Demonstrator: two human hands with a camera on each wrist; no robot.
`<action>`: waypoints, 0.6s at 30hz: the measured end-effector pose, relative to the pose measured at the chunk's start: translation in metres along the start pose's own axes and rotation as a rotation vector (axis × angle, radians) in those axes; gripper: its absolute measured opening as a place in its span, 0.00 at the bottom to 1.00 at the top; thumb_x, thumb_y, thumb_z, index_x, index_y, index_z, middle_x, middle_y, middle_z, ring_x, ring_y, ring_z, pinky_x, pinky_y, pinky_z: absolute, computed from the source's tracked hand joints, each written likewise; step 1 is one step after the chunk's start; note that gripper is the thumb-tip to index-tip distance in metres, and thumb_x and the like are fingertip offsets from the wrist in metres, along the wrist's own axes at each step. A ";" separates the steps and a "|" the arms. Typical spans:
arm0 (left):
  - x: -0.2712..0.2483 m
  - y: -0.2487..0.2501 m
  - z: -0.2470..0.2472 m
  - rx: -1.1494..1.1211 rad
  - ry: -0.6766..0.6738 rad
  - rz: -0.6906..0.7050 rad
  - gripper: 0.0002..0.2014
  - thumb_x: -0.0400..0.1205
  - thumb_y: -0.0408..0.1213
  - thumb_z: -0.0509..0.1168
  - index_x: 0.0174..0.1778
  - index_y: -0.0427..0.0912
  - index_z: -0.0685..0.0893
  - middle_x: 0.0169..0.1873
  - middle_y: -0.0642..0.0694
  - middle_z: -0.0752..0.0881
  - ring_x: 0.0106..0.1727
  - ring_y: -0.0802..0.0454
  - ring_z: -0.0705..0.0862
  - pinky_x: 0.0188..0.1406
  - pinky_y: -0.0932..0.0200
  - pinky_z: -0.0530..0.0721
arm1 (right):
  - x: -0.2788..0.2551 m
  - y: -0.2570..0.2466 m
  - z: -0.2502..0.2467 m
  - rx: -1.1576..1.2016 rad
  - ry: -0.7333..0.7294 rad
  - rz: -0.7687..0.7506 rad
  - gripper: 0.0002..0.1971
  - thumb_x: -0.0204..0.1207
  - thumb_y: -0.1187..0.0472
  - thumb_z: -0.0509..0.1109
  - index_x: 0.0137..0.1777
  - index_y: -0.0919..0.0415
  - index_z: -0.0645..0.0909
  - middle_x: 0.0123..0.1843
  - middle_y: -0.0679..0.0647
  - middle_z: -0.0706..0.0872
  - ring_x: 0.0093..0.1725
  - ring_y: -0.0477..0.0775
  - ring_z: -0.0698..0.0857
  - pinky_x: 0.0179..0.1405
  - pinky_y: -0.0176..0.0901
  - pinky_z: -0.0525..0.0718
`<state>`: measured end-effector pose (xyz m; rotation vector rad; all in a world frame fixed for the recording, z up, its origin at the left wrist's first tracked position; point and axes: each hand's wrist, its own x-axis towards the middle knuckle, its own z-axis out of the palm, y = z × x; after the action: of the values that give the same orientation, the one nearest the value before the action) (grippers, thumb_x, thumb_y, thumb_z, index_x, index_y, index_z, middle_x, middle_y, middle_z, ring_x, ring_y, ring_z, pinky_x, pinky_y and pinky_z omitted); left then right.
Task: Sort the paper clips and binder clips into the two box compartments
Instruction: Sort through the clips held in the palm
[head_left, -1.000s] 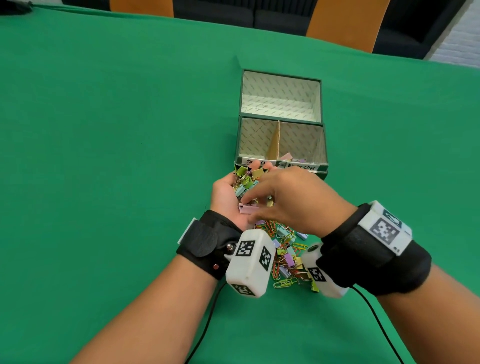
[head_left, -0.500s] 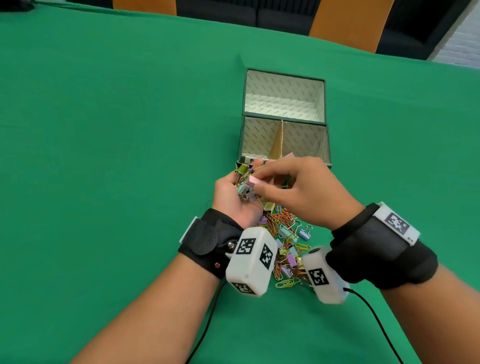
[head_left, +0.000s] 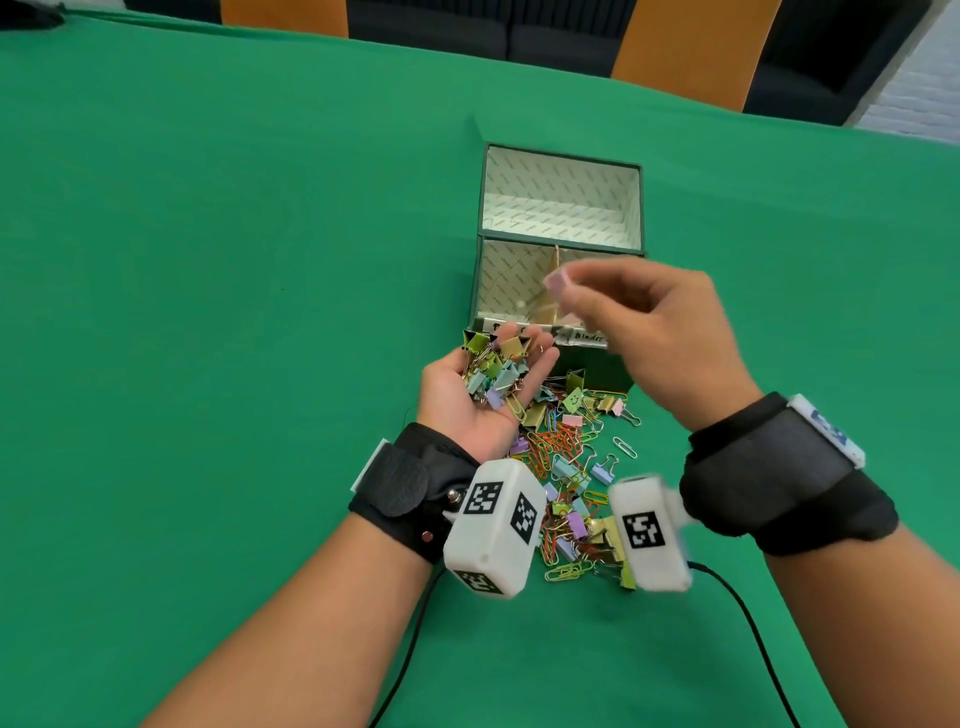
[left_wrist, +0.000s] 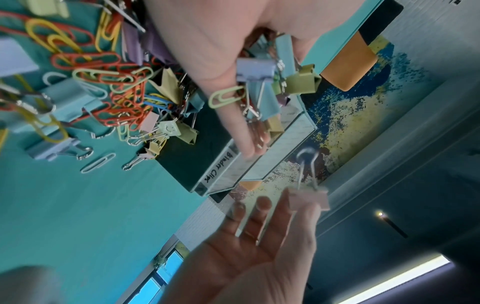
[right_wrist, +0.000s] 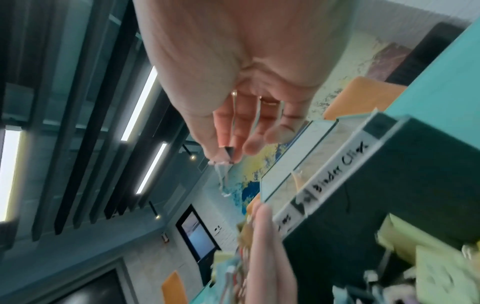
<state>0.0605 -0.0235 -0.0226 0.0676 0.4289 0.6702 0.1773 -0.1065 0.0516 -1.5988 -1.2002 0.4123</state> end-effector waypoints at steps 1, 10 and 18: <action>0.000 0.000 0.000 -0.005 -0.006 -0.010 0.20 0.87 0.36 0.48 0.49 0.27 0.83 0.42 0.30 0.88 0.41 0.34 0.90 0.46 0.36 0.87 | 0.006 0.002 -0.006 -0.020 0.069 -0.010 0.06 0.74 0.56 0.76 0.50 0.50 0.89 0.42 0.46 0.91 0.39 0.41 0.87 0.40 0.31 0.83; 0.001 -0.002 0.000 -0.029 -0.008 -0.040 0.21 0.88 0.38 0.48 0.49 0.28 0.83 0.42 0.29 0.88 0.40 0.35 0.90 0.45 0.35 0.87 | 0.030 0.037 -0.023 -0.632 0.077 0.182 0.10 0.76 0.47 0.73 0.52 0.49 0.89 0.46 0.45 0.89 0.49 0.46 0.84 0.55 0.42 0.82; 0.002 -0.003 -0.001 -0.006 0.014 0.001 0.20 0.87 0.36 0.48 0.48 0.28 0.83 0.41 0.30 0.89 0.40 0.35 0.90 0.46 0.35 0.86 | 0.011 0.003 -0.004 -0.548 -0.114 -0.031 0.06 0.76 0.49 0.72 0.50 0.44 0.89 0.40 0.33 0.84 0.44 0.36 0.80 0.41 0.32 0.74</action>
<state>0.0637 -0.0244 -0.0249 0.0573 0.4406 0.6734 0.1864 -0.0989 0.0543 -2.0355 -1.5104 0.1587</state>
